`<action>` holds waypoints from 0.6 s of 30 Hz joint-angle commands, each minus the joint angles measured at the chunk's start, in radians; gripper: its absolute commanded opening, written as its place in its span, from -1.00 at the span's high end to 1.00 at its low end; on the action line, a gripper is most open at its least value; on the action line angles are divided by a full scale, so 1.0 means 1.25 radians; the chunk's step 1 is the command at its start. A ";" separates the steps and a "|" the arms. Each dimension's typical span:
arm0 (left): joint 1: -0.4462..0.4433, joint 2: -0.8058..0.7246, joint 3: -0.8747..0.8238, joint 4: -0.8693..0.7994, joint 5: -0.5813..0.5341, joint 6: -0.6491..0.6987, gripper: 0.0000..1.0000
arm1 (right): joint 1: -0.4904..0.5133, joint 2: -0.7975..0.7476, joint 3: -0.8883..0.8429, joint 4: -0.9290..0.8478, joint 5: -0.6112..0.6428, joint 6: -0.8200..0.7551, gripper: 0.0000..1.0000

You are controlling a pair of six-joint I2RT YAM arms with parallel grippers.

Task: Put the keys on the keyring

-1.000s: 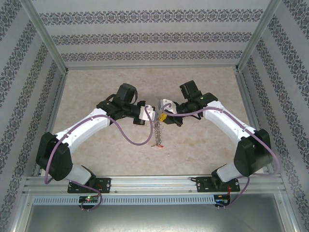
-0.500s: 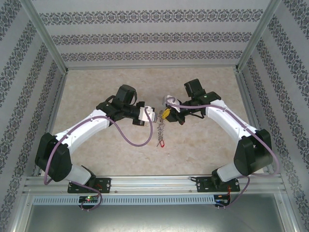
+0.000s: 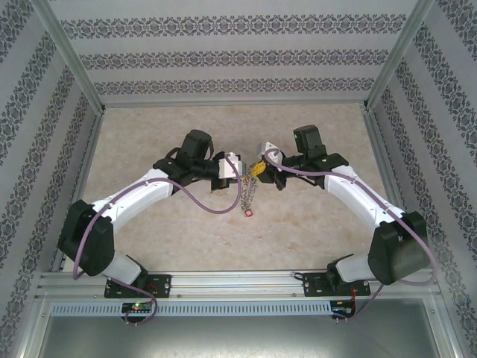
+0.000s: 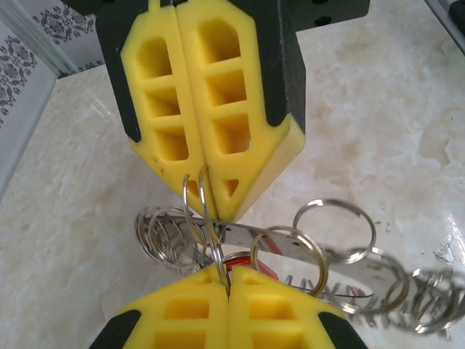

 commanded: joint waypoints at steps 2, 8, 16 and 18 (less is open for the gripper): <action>-0.026 0.017 0.011 -0.009 0.047 -0.043 0.90 | 0.028 -0.032 -0.017 0.217 -0.014 0.088 1.00; -0.021 0.006 0.013 0.006 0.048 -0.105 0.45 | 0.052 -0.028 -0.037 0.246 0.020 0.080 1.00; 0.015 -0.061 -0.036 0.085 0.059 -0.203 0.31 | 0.067 -0.036 -0.043 0.210 0.032 0.015 1.00; 0.015 -0.064 -0.034 0.079 0.061 -0.196 0.34 | 0.070 -0.035 -0.041 0.202 0.028 0.000 1.00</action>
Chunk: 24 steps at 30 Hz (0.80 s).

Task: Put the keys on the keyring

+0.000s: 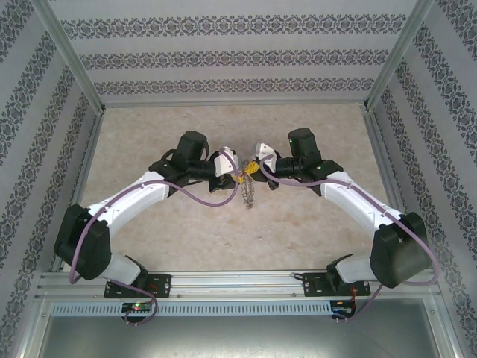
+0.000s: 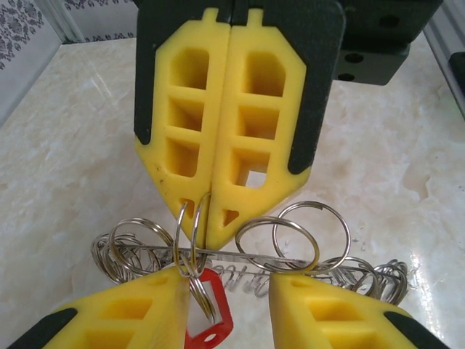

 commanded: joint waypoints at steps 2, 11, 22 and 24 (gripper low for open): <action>-0.001 -0.024 -0.002 0.058 0.057 -0.030 0.35 | 0.020 -0.019 0.005 0.040 -0.042 -0.051 1.00; 0.058 -0.067 -0.018 0.012 0.111 0.037 0.30 | 0.025 -0.024 0.003 0.059 -0.054 -0.056 1.00; 0.131 -0.097 0.005 -0.057 0.178 0.049 0.16 | 0.029 -0.029 0.002 0.124 -0.066 -0.019 1.00; 0.129 -0.097 0.002 -0.039 0.192 0.036 0.15 | 0.029 -0.028 0.002 0.129 -0.066 -0.015 1.00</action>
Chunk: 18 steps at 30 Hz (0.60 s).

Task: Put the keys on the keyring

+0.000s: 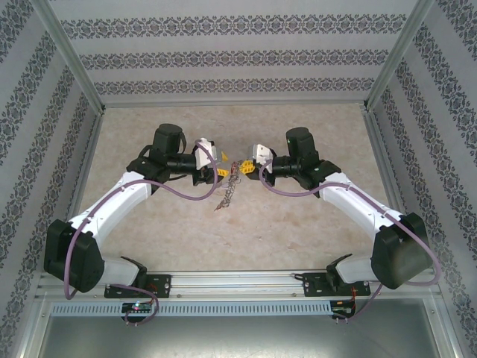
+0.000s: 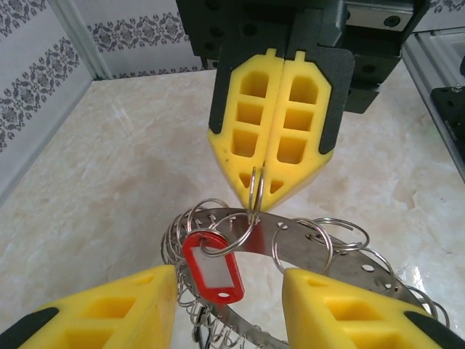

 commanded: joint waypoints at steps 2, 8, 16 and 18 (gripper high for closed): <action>0.002 -0.017 0.007 0.021 0.065 -0.022 0.16 | 0.008 -0.023 0.002 0.062 -0.037 0.023 1.00; -0.011 -0.007 0.029 0.023 0.054 -0.015 0.17 | 0.013 -0.013 0.013 0.061 -0.026 0.038 1.00; -0.034 0.010 0.044 0.042 0.049 -0.026 0.18 | 0.027 0.001 0.029 0.026 0.007 0.024 1.00; -0.038 0.015 0.047 0.045 0.046 -0.027 0.18 | 0.032 0.004 0.031 0.026 0.015 0.029 1.00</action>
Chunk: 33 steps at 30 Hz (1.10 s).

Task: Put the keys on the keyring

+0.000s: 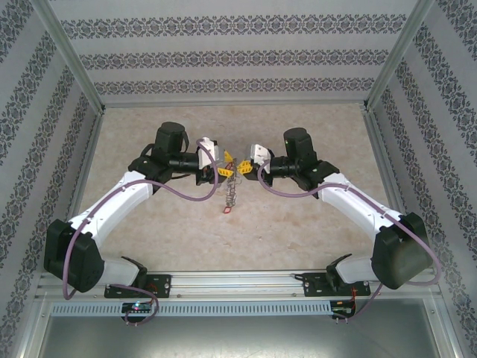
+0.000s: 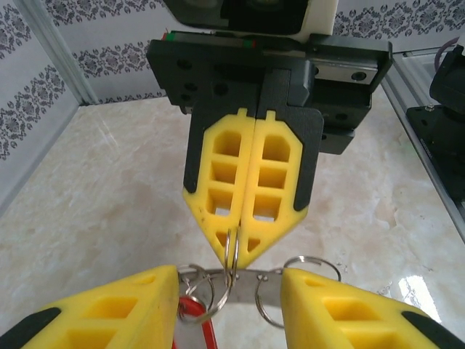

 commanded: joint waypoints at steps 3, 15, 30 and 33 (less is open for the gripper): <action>-0.014 0.024 0.031 0.022 0.022 -0.007 0.34 | 0.014 0.009 0.032 0.020 0.002 0.011 1.00; -0.015 0.066 0.064 -0.047 0.008 0.017 1.00 | 0.014 0.011 0.034 0.025 -0.004 0.017 1.00; -0.018 0.064 0.117 -0.223 -0.047 0.148 1.00 | -0.005 0.036 0.094 -0.217 -0.012 -0.131 0.50; -0.021 0.066 0.122 -0.238 -0.053 0.159 1.00 | -0.004 0.042 0.105 -0.218 -0.013 -0.129 0.50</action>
